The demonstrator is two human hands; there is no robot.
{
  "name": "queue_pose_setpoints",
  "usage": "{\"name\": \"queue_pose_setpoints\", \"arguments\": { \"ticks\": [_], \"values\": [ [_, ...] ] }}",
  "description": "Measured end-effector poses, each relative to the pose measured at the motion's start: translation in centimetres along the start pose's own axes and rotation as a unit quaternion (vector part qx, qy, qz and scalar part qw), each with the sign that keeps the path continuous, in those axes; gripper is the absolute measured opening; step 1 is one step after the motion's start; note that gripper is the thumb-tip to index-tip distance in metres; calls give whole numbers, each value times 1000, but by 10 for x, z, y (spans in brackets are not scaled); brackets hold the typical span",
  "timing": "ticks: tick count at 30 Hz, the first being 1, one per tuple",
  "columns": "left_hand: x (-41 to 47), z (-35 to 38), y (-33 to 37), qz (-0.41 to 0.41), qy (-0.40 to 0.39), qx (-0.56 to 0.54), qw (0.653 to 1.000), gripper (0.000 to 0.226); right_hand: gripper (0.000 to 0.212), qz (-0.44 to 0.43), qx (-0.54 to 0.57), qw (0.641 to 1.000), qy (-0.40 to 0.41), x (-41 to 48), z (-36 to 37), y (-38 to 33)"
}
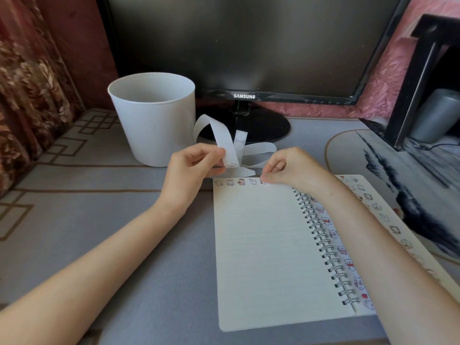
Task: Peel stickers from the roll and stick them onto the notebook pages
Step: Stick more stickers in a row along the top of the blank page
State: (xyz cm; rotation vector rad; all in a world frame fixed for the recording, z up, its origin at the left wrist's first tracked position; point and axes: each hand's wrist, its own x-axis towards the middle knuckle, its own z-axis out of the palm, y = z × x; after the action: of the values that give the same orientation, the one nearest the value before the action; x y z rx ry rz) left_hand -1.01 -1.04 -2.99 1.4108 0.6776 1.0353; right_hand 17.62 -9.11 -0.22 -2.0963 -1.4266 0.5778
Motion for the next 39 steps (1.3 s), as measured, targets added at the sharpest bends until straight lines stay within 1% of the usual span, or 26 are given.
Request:
{"name": "queue_pose_setpoints", "arguments": {
  "ticks": [2,5,8,10,11,16,23,25,28,30,33,35,36,39],
  "values": [
    [0,0,0,0,1,0,1000,12,17,3,-4,1000,-1,1,-1,1],
    [0,0,-1,-1,-2,1,1000,13,11,2,6,1000,-12,1,-3,2],
    [0,0,-1,-2,-4,-1,1000,14,14,0,1,1000,-28,1,-4,2],
    [0,0,-1,-1,-4,-3,1000,14,10,-2,-6,1000,-30,2,-4,2],
    [0,0,-1,0,-5,-3,1000,14,8,-3,-7,1000,-28,3,-4,2],
    [0,0,0,3,-9,-2,1000,15,14,-1,-10,1000,-22,5,-4,5],
    [0,1,0,1,-4,-1,1000,14,9,1,-2,1000,-9,3,-2,4],
    [0,0,0,4,-5,2,1000,14,6,2,-10,1000,-11,3,-1,3],
    [-1,0,1,10,-7,-5,1000,15,7,3,-22,1000,0,2,0,1],
    [0,0,2,10,0,-13,1000,15,8,-25,5,999,41,1,-1,-3],
    [1,-1,3,11,13,-25,1000,13,9,-125,94,982,103,-4,1,-17],
    [1,-2,4,11,14,-34,999,13,6,-185,117,970,109,-7,6,-26],
    [1,-2,5,11,13,-35,999,13,9,-201,114,967,110,-7,10,-28],
    [1,-2,5,15,10,-33,999,13,15,-210,114,965,111,-7,20,-29]
  ]
}}
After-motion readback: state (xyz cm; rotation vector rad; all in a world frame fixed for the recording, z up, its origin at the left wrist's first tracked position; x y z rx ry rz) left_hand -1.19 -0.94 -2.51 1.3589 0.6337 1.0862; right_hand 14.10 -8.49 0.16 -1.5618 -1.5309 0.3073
